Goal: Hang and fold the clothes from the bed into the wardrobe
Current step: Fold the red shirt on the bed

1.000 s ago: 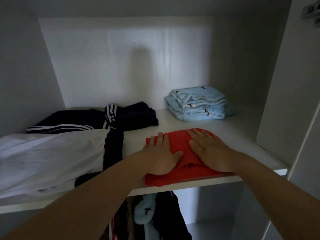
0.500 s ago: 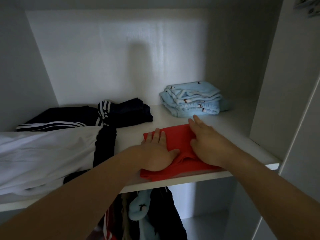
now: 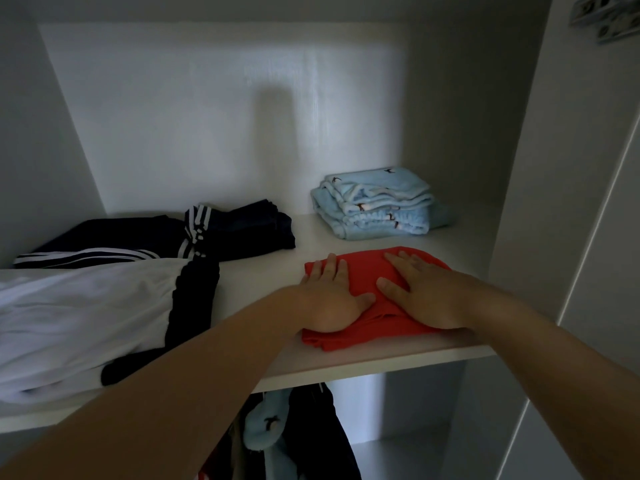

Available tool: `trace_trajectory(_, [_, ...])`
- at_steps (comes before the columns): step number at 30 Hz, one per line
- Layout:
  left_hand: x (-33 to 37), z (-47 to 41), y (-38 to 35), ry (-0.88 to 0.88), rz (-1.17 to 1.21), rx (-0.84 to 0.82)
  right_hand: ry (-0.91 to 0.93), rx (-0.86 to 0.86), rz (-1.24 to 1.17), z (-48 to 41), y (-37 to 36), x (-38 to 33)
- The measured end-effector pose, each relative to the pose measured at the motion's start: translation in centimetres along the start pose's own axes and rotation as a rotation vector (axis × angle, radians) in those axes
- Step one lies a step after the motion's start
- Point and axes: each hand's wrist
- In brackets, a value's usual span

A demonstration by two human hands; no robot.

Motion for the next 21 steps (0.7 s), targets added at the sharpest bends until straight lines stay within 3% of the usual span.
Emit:
trace_trajectory(3, [-0.1,0.0,0.0,-0.005,-0.004,0.002,-0.046,-0.057,0.063,-0.1,1.5,-0.6])
trace_trajectory(7, [0.0,0.0,0.0,-0.003,-0.005,0.020,-0.114,0.094,0.236,-1.0,2.9,-2.7])
trace_trajectory(13, [-0.4,-0.3,0.0,-0.015,0.010,0.003,-0.058,0.209,-0.086,-2.1,-1.3,-1.0])
trace_trajectory(21, [-1.2,-0.7,-0.1,-0.045,0.027,-0.010,-0.068,0.125,0.020,-2.0,-1.5,0.8])
Point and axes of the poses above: each hand's wrist, its own z-axis away from the middle knuckle, its own y-axis out of the back of the hand, x = y × z, and after that the axes turned 9 degrees about z, right-handed
